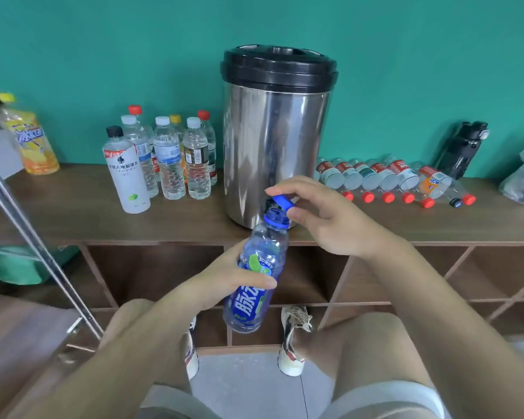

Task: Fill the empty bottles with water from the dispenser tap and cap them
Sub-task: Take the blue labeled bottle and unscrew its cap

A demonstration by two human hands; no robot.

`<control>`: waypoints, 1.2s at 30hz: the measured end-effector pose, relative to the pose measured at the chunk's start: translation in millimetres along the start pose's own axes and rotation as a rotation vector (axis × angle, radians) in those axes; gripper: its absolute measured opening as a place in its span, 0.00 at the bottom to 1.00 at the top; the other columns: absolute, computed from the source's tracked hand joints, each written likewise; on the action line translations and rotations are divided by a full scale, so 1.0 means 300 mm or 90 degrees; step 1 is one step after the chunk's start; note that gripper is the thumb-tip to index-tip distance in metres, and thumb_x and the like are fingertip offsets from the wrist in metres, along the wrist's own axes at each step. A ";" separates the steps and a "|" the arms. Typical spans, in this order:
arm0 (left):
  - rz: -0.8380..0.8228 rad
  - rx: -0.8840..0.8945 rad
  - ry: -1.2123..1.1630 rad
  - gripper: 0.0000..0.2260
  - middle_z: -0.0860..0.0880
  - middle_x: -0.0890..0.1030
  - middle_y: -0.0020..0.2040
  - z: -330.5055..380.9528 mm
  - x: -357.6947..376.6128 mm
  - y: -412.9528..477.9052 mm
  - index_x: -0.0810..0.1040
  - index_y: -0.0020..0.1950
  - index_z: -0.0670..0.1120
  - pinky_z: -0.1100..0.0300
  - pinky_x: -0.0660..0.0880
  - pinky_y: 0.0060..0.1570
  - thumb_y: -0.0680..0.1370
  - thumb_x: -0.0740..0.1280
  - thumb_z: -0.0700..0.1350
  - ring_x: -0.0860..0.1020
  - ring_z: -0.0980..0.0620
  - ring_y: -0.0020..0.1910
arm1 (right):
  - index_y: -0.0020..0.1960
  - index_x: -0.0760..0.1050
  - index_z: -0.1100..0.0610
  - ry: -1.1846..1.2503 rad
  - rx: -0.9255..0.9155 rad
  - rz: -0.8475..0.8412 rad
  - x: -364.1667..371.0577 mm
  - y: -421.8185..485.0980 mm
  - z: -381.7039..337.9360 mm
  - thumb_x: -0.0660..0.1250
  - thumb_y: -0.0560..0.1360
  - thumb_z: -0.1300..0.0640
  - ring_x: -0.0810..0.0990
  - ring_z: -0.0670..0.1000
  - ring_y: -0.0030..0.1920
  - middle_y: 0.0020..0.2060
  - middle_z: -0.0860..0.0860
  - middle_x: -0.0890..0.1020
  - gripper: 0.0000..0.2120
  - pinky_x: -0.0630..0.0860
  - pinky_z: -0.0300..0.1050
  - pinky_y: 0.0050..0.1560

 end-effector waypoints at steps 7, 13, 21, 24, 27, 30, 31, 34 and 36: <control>0.117 -0.063 -0.044 0.29 0.54 0.86 0.51 -0.217 0.024 0.112 0.75 0.63 0.54 0.54 0.82 0.53 0.66 0.83 0.42 0.86 0.52 0.52 | 0.66 0.76 0.49 0.200 0.149 0.154 0.106 -0.079 0.218 0.63 0.83 0.66 0.79 0.41 0.59 0.61 0.51 0.80 0.17 0.72 0.36 0.62; 0.222 -0.067 -0.054 0.30 0.58 0.86 0.49 -0.352 0.032 0.187 0.75 0.60 0.56 0.60 0.81 0.47 0.65 0.84 0.42 0.85 0.57 0.48 | 0.67 0.75 0.47 0.213 0.189 0.281 0.224 -0.127 0.336 0.62 0.83 0.51 0.83 0.51 0.55 0.58 0.53 0.80 0.14 0.79 0.46 0.58; 0.240 -0.046 -0.073 0.32 0.54 0.85 0.50 -0.422 0.040 0.292 0.74 0.60 0.55 0.63 0.81 0.47 0.63 0.85 0.37 0.85 0.55 0.49 | 0.47 0.76 0.52 0.192 0.178 0.378 0.107 0.022 0.238 0.54 0.78 0.60 0.74 0.48 0.39 0.42 0.50 0.82 0.12 0.70 0.43 0.43; 0.240 -0.028 -0.078 0.32 0.54 0.85 0.50 -0.421 0.045 0.318 0.75 0.61 0.54 0.62 0.81 0.48 0.63 0.85 0.37 0.85 0.54 0.50 | 0.42 0.74 0.56 0.049 0.143 0.359 0.088 0.055 0.206 0.59 0.84 0.54 0.74 0.43 0.36 0.34 0.45 0.77 0.14 0.68 0.37 0.41; 0.235 -0.015 -0.081 0.33 0.55 0.85 0.51 -0.425 0.041 0.328 0.75 0.62 0.55 0.59 0.82 0.52 0.64 0.85 0.37 0.85 0.54 0.51 | 0.52 0.78 0.53 -0.117 0.103 0.261 0.091 0.079 0.200 0.67 0.80 0.39 0.75 0.40 0.41 0.43 0.42 0.76 0.17 0.68 0.31 0.45; 0.226 -0.003 -0.081 0.33 0.57 0.85 0.51 -0.424 0.036 0.335 0.74 0.63 0.55 0.59 0.82 0.53 0.64 0.84 0.37 0.85 0.55 0.52 | 0.60 0.80 0.53 -0.209 0.051 0.138 0.101 0.105 0.213 0.74 0.77 0.44 0.74 0.38 0.49 0.52 0.42 0.74 0.17 0.69 0.32 0.50; 0.223 0.000 -0.080 0.33 0.57 0.85 0.52 -0.420 0.035 0.335 0.74 0.63 0.55 0.60 0.82 0.52 0.64 0.84 0.37 0.84 0.56 0.52 | 0.60 0.81 0.53 -0.234 0.033 0.121 0.102 0.112 0.213 0.76 0.77 0.49 0.74 0.40 0.50 0.52 0.42 0.73 0.15 0.70 0.36 0.51; 0.220 0.005 -0.077 0.33 0.56 0.85 0.51 -0.411 0.029 0.334 0.73 0.63 0.54 0.61 0.82 0.51 0.64 0.84 0.38 0.85 0.55 0.51 | 0.60 0.83 0.53 -0.299 0.012 0.102 0.104 0.128 0.228 0.76 0.76 0.57 0.73 0.48 0.51 0.51 0.43 0.72 0.13 0.70 0.43 0.51; 0.216 0.004 -0.070 0.33 0.57 0.85 0.51 -0.407 0.024 0.334 0.73 0.63 0.55 0.61 0.82 0.51 0.65 0.84 0.39 0.85 0.57 0.50 | 0.58 0.83 0.55 -0.334 0.005 0.091 0.106 0.140 0.237 0.77 0.76 0.57 0.73 0.51 0.50 0.49 0.45 0.72 0.12 0.71 0.46 0.50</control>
Point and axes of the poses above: each hand's wrist, its own y-axis towards the middle knuckle, its own x-axis out of the palm, z = x × y, the point moved 4 cm from there along y, towards the middle knuckle
